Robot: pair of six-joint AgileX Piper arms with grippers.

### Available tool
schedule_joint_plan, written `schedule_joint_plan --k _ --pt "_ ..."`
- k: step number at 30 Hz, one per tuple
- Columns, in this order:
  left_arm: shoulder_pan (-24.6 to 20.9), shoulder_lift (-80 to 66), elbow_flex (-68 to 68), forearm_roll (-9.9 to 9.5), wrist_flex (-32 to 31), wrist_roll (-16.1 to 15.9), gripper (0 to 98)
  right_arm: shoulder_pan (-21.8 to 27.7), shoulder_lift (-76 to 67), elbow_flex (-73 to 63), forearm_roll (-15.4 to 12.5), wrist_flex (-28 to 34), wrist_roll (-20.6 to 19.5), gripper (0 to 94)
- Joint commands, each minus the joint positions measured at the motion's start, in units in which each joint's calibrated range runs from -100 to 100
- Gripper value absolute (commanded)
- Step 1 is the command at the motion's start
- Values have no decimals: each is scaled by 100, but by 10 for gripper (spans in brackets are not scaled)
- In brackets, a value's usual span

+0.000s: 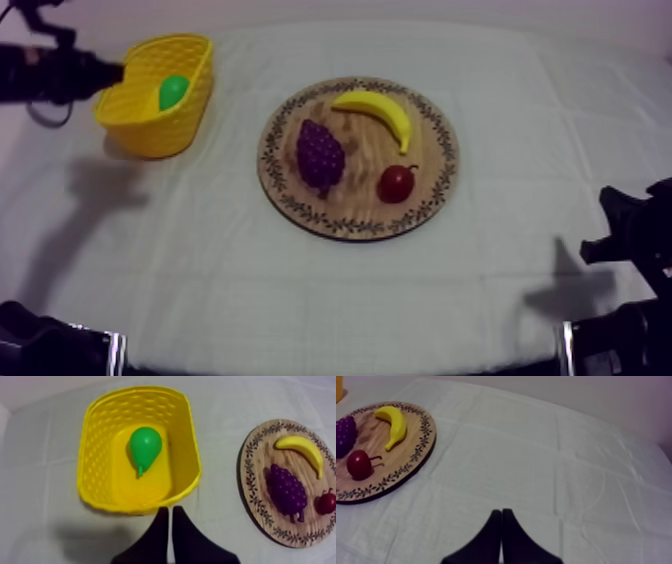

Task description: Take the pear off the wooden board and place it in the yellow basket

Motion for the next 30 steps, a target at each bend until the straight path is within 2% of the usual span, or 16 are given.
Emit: schedule_joint_plan --k 1,4,8,15,19,22,24,28,30 --pt "-13 -1655 1254 -2 -344 3 1 -1 1 4 -2 1 0 3" --pt "-46 -2595 2031 28 -735 -5 1 -1 1 4 -2 1 1 3" --pt "-201 -3789 2995 227 -978 -105 1 -1 1 4 -2 1 1 3" --pt "-554 -5319 4160 626 -779 -417 1 -1 1 4 -2 1 1 3" --pt "-672 -5920 4680 862 -712 -805 1 -1 1 4 -2 1 0 3" --pt "-737 -6320 4969 884 -629 -866 1 -1 1 4 -2 1 1 3" --pt "-783 -6571 5047 847 -583 -727 1 -1 1 4 -2 1 2 3" --pt "-852 -6807 5298 581 -1165 119 1 -1 1 4 -2 1 1 3" --pt "-865 -6845 5358 514 -1336 391 1 2 1 4 -2 1 0 3"
